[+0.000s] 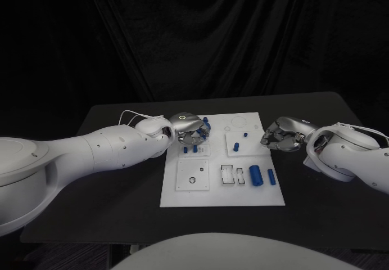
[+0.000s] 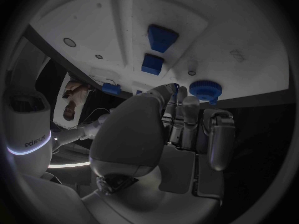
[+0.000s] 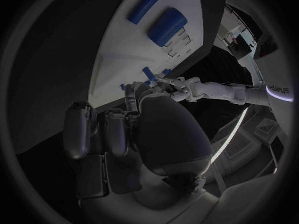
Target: Assemble the parts on the task board
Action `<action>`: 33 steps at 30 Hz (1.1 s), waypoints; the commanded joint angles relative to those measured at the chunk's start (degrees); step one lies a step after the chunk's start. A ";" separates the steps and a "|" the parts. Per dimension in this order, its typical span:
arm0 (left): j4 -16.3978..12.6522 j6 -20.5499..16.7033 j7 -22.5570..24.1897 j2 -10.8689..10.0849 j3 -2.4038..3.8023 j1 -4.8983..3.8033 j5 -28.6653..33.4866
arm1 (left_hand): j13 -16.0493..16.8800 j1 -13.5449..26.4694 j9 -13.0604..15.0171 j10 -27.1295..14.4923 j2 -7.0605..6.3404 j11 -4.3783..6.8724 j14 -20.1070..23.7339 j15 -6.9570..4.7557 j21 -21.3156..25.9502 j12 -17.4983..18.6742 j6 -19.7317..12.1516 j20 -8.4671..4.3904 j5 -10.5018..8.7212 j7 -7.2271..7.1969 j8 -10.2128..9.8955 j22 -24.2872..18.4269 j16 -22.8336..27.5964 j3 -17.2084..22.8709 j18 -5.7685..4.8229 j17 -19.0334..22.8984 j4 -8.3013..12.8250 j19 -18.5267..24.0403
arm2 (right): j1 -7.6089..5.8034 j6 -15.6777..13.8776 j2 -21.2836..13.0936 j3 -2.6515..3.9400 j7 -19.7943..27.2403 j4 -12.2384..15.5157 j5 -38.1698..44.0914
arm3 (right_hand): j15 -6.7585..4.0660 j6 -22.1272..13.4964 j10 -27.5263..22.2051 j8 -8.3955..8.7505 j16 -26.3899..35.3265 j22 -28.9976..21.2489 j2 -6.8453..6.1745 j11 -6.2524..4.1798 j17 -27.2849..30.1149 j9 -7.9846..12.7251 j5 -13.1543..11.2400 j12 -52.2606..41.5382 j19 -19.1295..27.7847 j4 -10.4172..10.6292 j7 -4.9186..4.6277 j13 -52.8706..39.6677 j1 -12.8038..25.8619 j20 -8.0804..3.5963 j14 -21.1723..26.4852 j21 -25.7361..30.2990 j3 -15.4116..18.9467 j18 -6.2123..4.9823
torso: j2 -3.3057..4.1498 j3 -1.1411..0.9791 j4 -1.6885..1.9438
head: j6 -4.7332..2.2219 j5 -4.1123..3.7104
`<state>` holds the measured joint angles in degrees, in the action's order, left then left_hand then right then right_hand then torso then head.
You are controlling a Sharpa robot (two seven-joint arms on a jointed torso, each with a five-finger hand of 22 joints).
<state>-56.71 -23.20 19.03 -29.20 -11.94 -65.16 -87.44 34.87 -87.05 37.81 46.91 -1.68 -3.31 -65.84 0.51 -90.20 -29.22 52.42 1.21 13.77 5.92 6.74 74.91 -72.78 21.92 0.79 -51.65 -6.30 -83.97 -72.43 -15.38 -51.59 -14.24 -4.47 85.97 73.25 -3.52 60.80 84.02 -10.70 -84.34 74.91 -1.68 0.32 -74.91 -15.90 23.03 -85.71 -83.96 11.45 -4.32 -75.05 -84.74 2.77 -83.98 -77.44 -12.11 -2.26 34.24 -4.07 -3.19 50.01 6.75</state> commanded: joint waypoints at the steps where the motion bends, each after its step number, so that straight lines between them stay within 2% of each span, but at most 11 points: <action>1: -1.66 -3.46 1.05 -1.00 0.18 -0.33 -0.32 | -0.12 0.28 0.13 0.37 -0.03 -0.08 -0.13 -0.02 0.20 -0.01 0.38 -0.34 0.22 -0.02 0.39 15.09 -0.19 0.01 -0.79 0.09 0.39 -6.03 | 0.13 0.32 -0.11 0.05 -1.12 0.00 0.00 | -0.46 -0.24 0.99 0.24 0.41 10.66 0.30 -0.52 -5.17 -0.09 0.31 0.24 -0.51 0.04 -0.05 -7.19 0.42 -0.42 -4.02 0.49 -0.41 -0.90 | -0.05 0.00 0.05 | -0.01 0.14; 8: -5.74 -2.87 -0.01 -4.21 0.33 -0.98 -0.25 | -0.31 0.60 0.08 0.44 -0.32 -0.14 0.00 0.00 0.20 0.14 0.56 -0.35 0.09 0.09 0.40 15.09 -0.04 -0.09 -0.79 0.32 0.38 -6.03 | 0.13 0.47 0.04 0.04 -1.13 -0.16 0.00 | -0.46 -0.24 0.99 0.24 0.41 10.66 0.30 -0.52 -5.17 -0.09 0.31 0.24 -0.51 0.04 -0.05 -7.19 0.42 -0.42 -4.02 0.49 -0.41 -0.90 | -0.12 0.03 0.10 | -0.01 0.33; 11: -7.18 -2.34 -0.19 -5.55 0.33 -1.09 -0.24 | -0.37 0.72 0.07 0.47 -0.36 -0.15 0.09 0.01 0.20 0.18 0.60 -0.33 0.03 0.11 0.39 15.09 0.04 -0.12 -0.79 0.46 0.34 -6.03 | 0.13 0.49 0.03 0.04 -1.14 -0.20 0.00 | -0.46 -0.24 0.99 0.24 0.41 10.66 0.30 -0.52 -5.17 -0.09 0.31 0.24 -0.51 0.04 -0.05 -7.19 0.42 -0.42 -4.02 0.49 -0.41 -0.90 | -0.17 -0.05 0.08 | -0.01 0.38; 16: -8.47 -1.29 -0.59 -7.11 0.28 -1.13 -0.30 | -0.45 0.83 0.04 0.47 -0.43 -0.16 0.42 0.05 0.20 0.26 0.65 -0.31 -0.05 0.10 0.38 15.09 0.28 -0.13 -0.79 0.90 0.33 -6.03 | 0.13 0.58 -0.04 0.04 -1.17 -0.23 0.00 | -0.46 -0.24 0.99 0.24 0.41 10.66 0.30 -0.52 -5.17 -0.09 0.31 0.24 -0.51 0.04 -0.05 -7.19 0.42 -0.42 -4.02 0.49 -0.41 -0.90 | -0.12 -0.08 0.19 | -0.01 0.19; 19: -8.75 -0.89 -0.81 -7.59 0.22 -1.11 -0.31 | -0.49 0.87 0.03 0.46 -0.46 -0.18 0.46 0.07 0.20 0.30 0.65 -0.30 -0.09 0.10 0.36 15.09 0.31 -0.13 -0.79 0.92 0.33 -6.03 | 0.13 0.61 -0.06 0.04 -1.18 -0.22 0.00 | -0.46 -0.24 0.99 0.24 0.41 10.66 0.30 -0.52 -5.17 -0.09 0.31 0.24 -0.51 0.04 -0.05 -7.19 0.42 -0.42 -4.02 0.49 -0.41 -0.90 | -0.10 -0.05 0.21 | -0.01 0.24; 21: -8.80 -0.61 -0.94 -7.74 0.18 -1.09 -0.31 | -0.54 0.92 0.01 0.45 -0.50 -0.20 0.50 0.09 0.20 0.35 0.65 -0.29 -0.14 0.10 0.35 15.09 0.34 -0.13 -0.79 0.95 0.32 -6.03 | 0.13 0.62 -0.08 0.04 -1.18 -0.22 0.00 | -0.46 -0.24 0.99 0.24 0.41 10.66 0.30 -0.52 -5.17 -0.09 0.31 0.24 -0.51 0.04 -0.05 -7.19 0.42 -0.42 -4.02 0.49 -0.41 -0.90 | -0.16 -0.14 0.26 | -0.01 0.14; 24: -8.66 -0.27 -1.06 -7.74 0.10 -1.03 -0.32 | -0.57 0.96 0.00 0.43 -0.52 -0.21 0.51 0.09 0.20 0.38 0.64 -0.28 -0.17 0.11 0.33 15.09 0.35 -0.13 -0.79 0.94 0.32 -6.03 | 0.13 0.68 -0.08 0.04 -1.18 -0.22 0.00 | -0.46 -0.24 0.99 0.24 0.41 10.66 0.30 -0.52 -5.17 -0.09 0.31 0.24 -0.51 0.04 -0.05 -7.19 0.42 -0.42 -4.02 0.49 -0.41 -0.90 | -0.19 -0.16 0.40 | -0.01 0.05; 29: -8.05 -0.05 -1.11 -7.42 -0.03 -0.85 -0.32 | -0.58 0.98 -0.01 0.43 -0.53 -0.21 0.55 0.10 0.20 0.39 0.64 -0.28 -0.19 0.11 0.32 15.09 0.38 -0.13 -0.79 1.00 0.31 -6.03 | 0.14 0.71 -0.07 0.04 -1.14 -0.18 0.00 | -0.46 -0.24 0.99 0.24 0.41 10.66 0.30 -0.52 -5.17 -0.09 0.31 0.24 -0.51 0.04 -0.05 -7.19 0.42 -0.42 -4.02 0.49 -0.41 -0.90 | -0.18 -0.09 0.48 | -0.01 0.02; 33: -7.51 0.07 -1.31 -7.27 -0.09 -0.73 -0.32 | -0.61 1.02 -0.02 0.44 -0.53 -0.22 0.58 0.10 0.20 0.42 0.65 -0.27 -0.22 0.12 0.32 15.09 0.40 -0.13 -0.79 1.03 0.29 -6.03 | 0.15 0.80 -0.15 0.04 -1.15 -0.13 0.00 | -0.46 -0.24 0.99 0.24 0.41 10.66 0.30 -0.52 -5.17 -0.09 0.31 0.24 -0.51 0.04 -0.05 -7.19 0.42 -0.42 -4.02 0.49 -0.41 -0.90 | -0.17 -0.11 0.30 | -0.01 0.06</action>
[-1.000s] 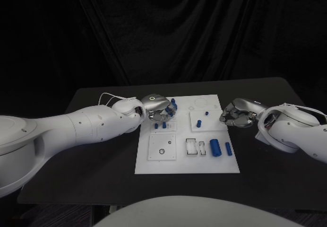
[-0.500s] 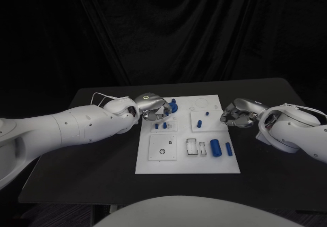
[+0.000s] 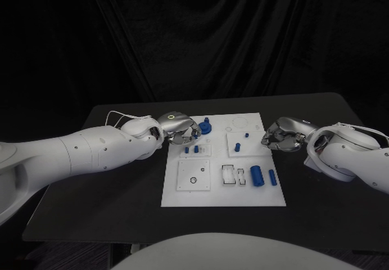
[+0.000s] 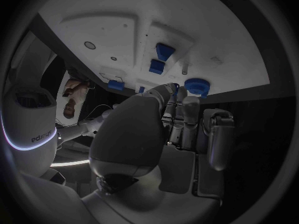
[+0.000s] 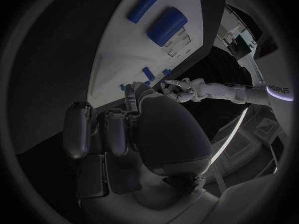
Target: Assemble the parts on the task board
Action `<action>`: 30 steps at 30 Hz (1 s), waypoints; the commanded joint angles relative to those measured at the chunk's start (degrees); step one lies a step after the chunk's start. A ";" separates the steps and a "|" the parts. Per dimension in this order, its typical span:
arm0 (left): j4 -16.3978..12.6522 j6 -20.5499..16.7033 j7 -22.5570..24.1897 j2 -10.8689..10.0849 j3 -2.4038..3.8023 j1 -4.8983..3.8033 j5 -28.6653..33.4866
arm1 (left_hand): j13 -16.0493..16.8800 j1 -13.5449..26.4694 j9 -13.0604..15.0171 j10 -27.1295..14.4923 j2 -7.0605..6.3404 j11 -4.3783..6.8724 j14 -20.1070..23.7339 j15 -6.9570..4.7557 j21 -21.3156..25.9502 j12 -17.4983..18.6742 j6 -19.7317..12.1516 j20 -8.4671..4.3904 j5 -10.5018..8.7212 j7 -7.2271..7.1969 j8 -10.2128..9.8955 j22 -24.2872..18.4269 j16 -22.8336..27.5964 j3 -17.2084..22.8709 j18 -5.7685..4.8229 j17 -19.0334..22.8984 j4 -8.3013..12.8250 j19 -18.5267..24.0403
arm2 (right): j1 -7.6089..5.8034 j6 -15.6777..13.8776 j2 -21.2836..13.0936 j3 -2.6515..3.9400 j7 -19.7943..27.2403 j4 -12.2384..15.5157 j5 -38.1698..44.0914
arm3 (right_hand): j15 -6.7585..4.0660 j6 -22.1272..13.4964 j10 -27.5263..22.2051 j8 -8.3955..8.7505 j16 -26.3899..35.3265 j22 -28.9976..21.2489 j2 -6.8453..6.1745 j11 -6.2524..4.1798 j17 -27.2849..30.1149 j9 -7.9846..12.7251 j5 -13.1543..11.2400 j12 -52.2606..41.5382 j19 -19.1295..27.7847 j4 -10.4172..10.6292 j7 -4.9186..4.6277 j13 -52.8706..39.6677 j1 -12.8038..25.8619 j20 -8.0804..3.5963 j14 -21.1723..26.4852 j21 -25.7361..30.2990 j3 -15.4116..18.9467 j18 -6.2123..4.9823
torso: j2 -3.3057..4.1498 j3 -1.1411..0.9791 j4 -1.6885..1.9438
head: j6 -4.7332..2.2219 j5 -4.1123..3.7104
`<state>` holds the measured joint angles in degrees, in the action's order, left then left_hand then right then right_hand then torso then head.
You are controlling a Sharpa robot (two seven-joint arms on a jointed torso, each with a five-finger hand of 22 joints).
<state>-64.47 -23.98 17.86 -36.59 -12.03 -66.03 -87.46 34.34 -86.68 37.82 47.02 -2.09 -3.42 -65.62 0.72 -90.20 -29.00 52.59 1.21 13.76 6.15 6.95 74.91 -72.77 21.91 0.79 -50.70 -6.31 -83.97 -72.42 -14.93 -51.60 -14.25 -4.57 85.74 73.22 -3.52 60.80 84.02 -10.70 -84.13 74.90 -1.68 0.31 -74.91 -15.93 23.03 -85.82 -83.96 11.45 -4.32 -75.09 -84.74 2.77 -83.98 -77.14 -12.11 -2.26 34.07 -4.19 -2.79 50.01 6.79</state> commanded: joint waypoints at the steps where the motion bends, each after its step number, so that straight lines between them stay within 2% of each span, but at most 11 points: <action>1: 0.34 0.87 -0.20 0.12 -0.01 0.15 -0.30 | -0.09 0.65 -0.03 0.33 -0.12 -0.11 0.37 -0.11 0.20 0.20 0.47 -0.27 -0.21 -0.11 0.12 15.09 0.39 -0.12 -0.79 0.07 0.30 -6.03 | 0.14 0.37 -0.18 0.05 -1.07 0.11 0.03 | -0.45 -0.26 0.96 0.26 0.23 10.66 0.25 -0.50 -5.12 -0.10 0.29 0.36 -0.50 0.01 -0.07 -7.12 0.47 -0.42 -4.00 0.26 -0.43 -0.91 | 0.03 0.00 -0.10 | -0.01 -0.03; 7: 0.92 1.04 -0.81 0.13 -0.04 0.24 -0.30 | -0.16 0.77 -0.04 0.39 -0.15 -0.15 0.34 -0.09 0.20 0.25 0.53 -0.24 -0.31 -0.07 0.12 15.09 0.39 -0.14 -0.79 0.03 0.26 -6.03 | 0.14 0.49 -0.38 0.05 -1.12 0.15 0.03 | -0.45 -0.26 0.96 0.26 0.23 10.66 0.25 -0.50 -5.12 -0.10 0.29 0.36 -0.50 0.01 -0.07 -7.12 0.47 -0.42 -4.00 0.26 -0.43 -0.91 | 0.12 0.04 0.11 | -0.01 0.01; 16: 1.38 1.32 -1.14 0.22 -0.06 0.36 -0.30 | -0.24 0.88 -0.06 0.48 -0.17 -0.18 0.31 -0.07 0.20 0.29 0.61 -0.21 -0.39 -0.04 0.12 15.09 0.38 -0.15 -0.79 0.00 0.23 -6.03 | 0.15 0.47 -0.23 0.05 -1.03 0.16 0.03 | -0.45 -0.26 0.96 0.26 0.23 10.66 0.25 -0.50 -5.12 -0.10 0.29 0.36 -0.50 0.01 -0.07 -7.12 0.47 -0.42 -4.00 0.26 -0.43 -0.91 | 0.08 0.01 -0.06 | -0.01 0.19; 24: 1.60 1.64 -1.28 0.31 -0.07 0.45 -0.30 | -0.26 0.87 -0.07 0.51 -0.15 -0.17 0.30 -0.07 0.20 0.30 0.63 -0.20 -0.40 -0.04 0.12 15.09 0.39 -0.12 -0.79 0.00 0.24 -6.03 | 0.15 0.49 -0.28 0.05 -1.05 0.13 0.03 | -0.45 -0.26 0.96 0.26 0.23 10.66 0.25 -0.50 -5.12 -0.10 0.29 0.36 -0.50 0.01 -0.07 -7.12 0.47 -0.42 -4.00 0.26 -0.43 -0.91 | 0.04 -0.02 0.14 | -0.01 -0.02; 30: 1.86 1.95 -1.29 0.57 -0.07 0.53 -0.30 | -0.28 0.87 -0.07 0.53 -0.14 -0.17 0.23 -0.07 0.20 0.31 0.64 -0.20 -0.41 -0.05 0.12 15.09 0.34 -0.11 -0.79 -0.10 0.25 -6.03 | 0.16 0.49 -0.24 0.05 -1.06 0.09 0.03 | -0.45 -0.26 0.96 0.26 0.23 10.66 0.25 -0.50 -5.12 -0.10 0.29 0.36 -0.50 0.01 -0.07 -7.12 0.47 -0.42 -4.00 0.26 -0.43 -0.91 | 0.02 -0.03 0.00 | -0.01 0.15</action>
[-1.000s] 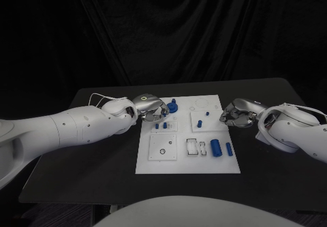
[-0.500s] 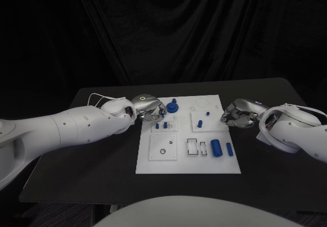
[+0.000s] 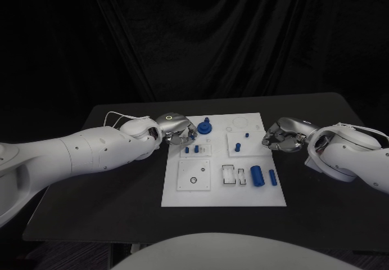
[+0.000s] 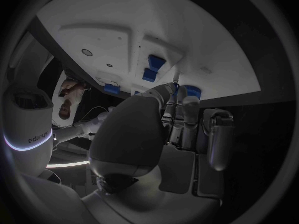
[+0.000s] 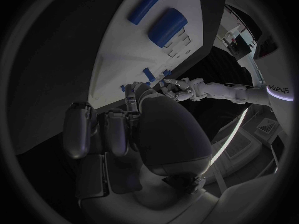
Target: Assemble the parts on the task board
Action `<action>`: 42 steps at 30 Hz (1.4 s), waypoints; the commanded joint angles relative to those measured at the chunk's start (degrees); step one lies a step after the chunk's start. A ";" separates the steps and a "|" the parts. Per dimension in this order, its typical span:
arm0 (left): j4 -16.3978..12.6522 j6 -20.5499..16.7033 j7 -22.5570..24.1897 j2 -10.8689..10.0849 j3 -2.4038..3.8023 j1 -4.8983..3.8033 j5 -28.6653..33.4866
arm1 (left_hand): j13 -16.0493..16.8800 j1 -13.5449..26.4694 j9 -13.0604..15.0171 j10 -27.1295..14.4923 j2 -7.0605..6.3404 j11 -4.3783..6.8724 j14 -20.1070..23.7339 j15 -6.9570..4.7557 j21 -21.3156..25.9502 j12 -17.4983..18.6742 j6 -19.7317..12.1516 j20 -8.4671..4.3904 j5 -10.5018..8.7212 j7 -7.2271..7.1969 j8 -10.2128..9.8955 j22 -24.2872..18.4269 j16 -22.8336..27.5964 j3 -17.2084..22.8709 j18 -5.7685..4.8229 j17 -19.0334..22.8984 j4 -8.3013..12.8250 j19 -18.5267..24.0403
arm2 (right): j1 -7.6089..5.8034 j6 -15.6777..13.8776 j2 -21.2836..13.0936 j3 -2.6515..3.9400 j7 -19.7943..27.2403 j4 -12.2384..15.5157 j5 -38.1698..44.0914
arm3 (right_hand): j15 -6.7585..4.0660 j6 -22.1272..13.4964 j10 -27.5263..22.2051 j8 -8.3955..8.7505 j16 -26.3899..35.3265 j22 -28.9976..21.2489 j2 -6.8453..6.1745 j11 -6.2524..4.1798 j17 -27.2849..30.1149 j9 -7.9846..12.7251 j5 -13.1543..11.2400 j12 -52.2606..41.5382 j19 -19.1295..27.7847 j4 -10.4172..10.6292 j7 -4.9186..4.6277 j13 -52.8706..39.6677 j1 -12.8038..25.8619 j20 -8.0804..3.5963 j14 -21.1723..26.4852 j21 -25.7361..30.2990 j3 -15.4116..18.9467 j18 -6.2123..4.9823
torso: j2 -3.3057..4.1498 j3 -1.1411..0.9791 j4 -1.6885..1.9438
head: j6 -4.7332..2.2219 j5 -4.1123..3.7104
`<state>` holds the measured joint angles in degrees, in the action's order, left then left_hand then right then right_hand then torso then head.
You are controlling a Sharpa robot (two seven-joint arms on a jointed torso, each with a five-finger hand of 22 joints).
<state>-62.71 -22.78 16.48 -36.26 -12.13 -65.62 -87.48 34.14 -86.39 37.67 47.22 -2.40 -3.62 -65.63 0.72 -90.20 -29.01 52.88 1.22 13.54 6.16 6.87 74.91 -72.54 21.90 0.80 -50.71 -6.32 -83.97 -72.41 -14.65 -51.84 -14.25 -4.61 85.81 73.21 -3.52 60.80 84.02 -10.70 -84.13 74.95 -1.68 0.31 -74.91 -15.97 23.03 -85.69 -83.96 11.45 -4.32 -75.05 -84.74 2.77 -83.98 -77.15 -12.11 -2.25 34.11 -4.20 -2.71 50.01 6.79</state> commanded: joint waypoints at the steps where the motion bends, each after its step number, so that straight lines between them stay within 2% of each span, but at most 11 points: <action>1: 0.16 0.79 0.09 0.29 0.03 0.14 -0.28 | -0.10 0.58 0.07 0.36 0.19 0.03 0.33 -0.07 0.20 0.33 0.36 -0.19 -0.19 -0.06 0.19 15.09 0.19 -0.08 -0.80 0.08 0.28 -6.03 | 0.15 0.20 0.01 0.05 -1.02 0.03 0.04 | -0.45 -0.26 0.96 0.25 0.23 10.61 0.25 -0.50 -5.12 -0.07 0.29 0.24 -0.50 0.01 -0.07 -7.16 0.47 -0.42 -4.00 0.26 -0.43 -0.91 | -0.02 -0.02 -0.14 | -0.01 0.19; 20: 2.53 2.13 0.12 1.80 0.04 0.35 -0.28 | -0.19 0.48 0.03 0.42 0.28 0.07 0.37 -0.09 0.20 0.38 0.35 -0.15 -0.16 -0.08 0.14 15.09 0.25 0.06 -0.80 0.18 0.38 -6.03 | 0.20 0.38 0.10 0.05 -1.16 0.03 0.04 | -0.43 -0.29 0.94 0.27 0.26 10.61 0.28 -0.48 -5.08 -0.13 0.29 0.25 -0.50 -0.04 -0.08 -7.13 0.49 -0.41 -3.99 0.32 -0.54 -0.92 | -0.02 -0.01 -0.21 | -0.01 0.18; 38: 2.82 3.44 0.25 2.23 0.04 0.55 -0.29 | -0.29 0.36 -0.04 0.41 0.30 0.08 0.49 -0.12 0.20 0.48 0.26 -0.11 -0.09 -0.09 0.04 15.09 0.36 0.20 -0.80 0.35 0.56 -6.03 | 0.24 0.45 0.14 0.05 -1.25 0.03 0.04 | -0.43 -0.29 0.94 0.27 0.26 10.61 0.28 -0.48 -5.08 -0.13 0.29 0.25 -0.50 -0.04 -0.08 -7.13 0.49 -0.41 -3.99 0.32 -0.54 -0.92 | -0.03 -0.02 -0.11 | -0.01 0.11; 42: 2.56 3.44 0.30 2.12 0.04 0.57 -0.29 | -0.30 0.37 -0.05 0.40 0.29 0.07 0.52 -0.11 0.20 0.49 0.24 -0.11 -0.10 -0.08 0.03 15.09 0.39 0.20 -0.80 0.40 0.57 -6.03 | 0.24 0.43 0.14 0.05 -1.25 0.04 0.04 | -0.43 -0.29 0.94 0.27 0.26 10.61 0.28 -0.48 -5.08 -0.13 0.29 0.25 -0.50 -0.04 -0.08 -7.13 0.49 -0.41 -3.99 0.32 -0.54 -0.92 | -0.04 0.01 -0.19 | -0.01 0.18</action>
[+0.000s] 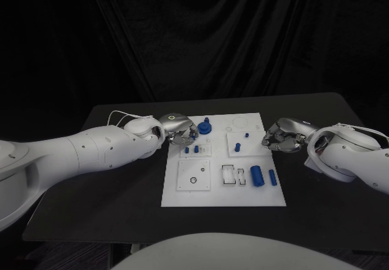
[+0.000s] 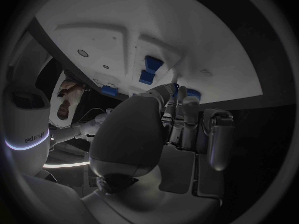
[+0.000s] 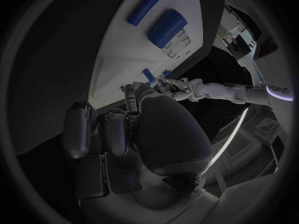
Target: Assemble the parts on the task board
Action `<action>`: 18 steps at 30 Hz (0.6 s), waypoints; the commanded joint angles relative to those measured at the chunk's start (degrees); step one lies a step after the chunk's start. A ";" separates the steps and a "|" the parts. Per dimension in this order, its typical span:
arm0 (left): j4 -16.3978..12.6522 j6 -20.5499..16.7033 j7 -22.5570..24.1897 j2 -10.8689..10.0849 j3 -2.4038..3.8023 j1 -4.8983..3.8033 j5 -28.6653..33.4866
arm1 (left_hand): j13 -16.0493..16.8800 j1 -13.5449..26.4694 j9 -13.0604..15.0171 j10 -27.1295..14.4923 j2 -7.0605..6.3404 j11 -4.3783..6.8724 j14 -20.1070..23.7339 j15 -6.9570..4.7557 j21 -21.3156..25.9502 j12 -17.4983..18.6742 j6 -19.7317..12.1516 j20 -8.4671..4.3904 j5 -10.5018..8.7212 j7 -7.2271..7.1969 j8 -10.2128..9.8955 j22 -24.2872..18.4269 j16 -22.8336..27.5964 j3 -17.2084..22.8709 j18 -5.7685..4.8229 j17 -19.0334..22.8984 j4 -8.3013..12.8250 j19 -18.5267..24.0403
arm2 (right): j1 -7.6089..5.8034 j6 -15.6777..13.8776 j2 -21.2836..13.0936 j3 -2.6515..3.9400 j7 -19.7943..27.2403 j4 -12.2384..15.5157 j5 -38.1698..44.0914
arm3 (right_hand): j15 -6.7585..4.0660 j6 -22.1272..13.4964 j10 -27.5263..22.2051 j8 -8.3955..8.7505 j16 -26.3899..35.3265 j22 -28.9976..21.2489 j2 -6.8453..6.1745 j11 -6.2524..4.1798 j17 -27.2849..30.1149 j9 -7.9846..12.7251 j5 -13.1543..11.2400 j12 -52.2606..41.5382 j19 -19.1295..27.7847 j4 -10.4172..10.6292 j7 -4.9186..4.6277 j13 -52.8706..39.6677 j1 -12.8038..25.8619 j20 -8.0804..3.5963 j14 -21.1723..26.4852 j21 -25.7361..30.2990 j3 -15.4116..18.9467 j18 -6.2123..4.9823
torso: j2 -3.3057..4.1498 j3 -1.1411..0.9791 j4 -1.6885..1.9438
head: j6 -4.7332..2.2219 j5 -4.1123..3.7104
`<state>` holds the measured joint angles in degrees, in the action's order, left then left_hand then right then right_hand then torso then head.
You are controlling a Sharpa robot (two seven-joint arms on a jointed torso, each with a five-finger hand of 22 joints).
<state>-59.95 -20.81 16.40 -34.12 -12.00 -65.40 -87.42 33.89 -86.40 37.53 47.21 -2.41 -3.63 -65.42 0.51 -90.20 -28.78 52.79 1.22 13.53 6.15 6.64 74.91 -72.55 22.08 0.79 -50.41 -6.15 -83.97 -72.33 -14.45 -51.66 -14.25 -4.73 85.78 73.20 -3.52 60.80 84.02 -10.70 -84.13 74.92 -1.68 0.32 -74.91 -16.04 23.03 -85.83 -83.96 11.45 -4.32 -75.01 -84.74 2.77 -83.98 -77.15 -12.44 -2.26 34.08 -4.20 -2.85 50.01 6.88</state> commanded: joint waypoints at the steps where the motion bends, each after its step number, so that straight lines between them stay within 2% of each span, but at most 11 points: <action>1: -0.26 1.46 0.38 -0.04 -0.10 0.36 -0.34 | -0.05 0.38 0.09 0.41 0.30 0.09 0.32 0.09 0.20 0.26 0.34 -0.11 -0.09 -0.07 0.26 15.09 0.39 0.03 -0.79 0.10 0.40 -6.03 | 0.15 0.22 -0.03 0.05 -1.13 0.06 0.05 | -0.43 -0.29 0.94 0.27 0.26 10.63 0.28 -0.48 -5.08 -0.06 0.30 0.38 -0.50 -0.04 -0.08 -7.17 0.49 -0.41 -3.99 0.32 -0.21 -0.91 | 0.00 0.00 -0.05 | -0.01 0.10; 18: -0.82 1.45 0.41 -0.29 -0.09 0.38 -0.34 | -0.12 0.58 0.06 0.44 0.30 0.02 0.37 0.13 0.20 0.30 0.35 -0.10 -0.18 -0.01 0.23 15.09 0.44 -0.02 -0.79 0.17 0.32 -6.03 | 0.18 0.24 0.01 0.05 -1.15 0.05 0.05 | -0.43 -0.34 0.89 0.30 0.26 10.61 0.30 -0.47 -5.07 -0.08 0.30 0.43 -0.47 -0.07 -0.10 -7.10 0.49 -0.41 -3.99 0.39 -0.27 -0.92 | -0.01 -0.01 -0.01 | -0.01 0.05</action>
<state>-60.58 -20.49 16.27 -34.39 -12.02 -65.18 -87.44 33.83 -86.37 37.54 47.20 -2.38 -3.66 -65.42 0.52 -90.20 -28.77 52.67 1.22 13.44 6.25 6.67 74.91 -72.30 22.07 0.80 -50.26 -6.15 -83.97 -72.30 -14.39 -51.64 -14.25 -4.79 85.78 73.20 -3.52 60.79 84.02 -10.70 -84.13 74.92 -1.68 0.32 -74.90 -16.03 23.03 -85.64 -83.96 11.45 -4.32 -75.06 -84.74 2.77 -83.98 -77.15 -12.43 -2.26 34.07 -4.21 -2.85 50.01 6.91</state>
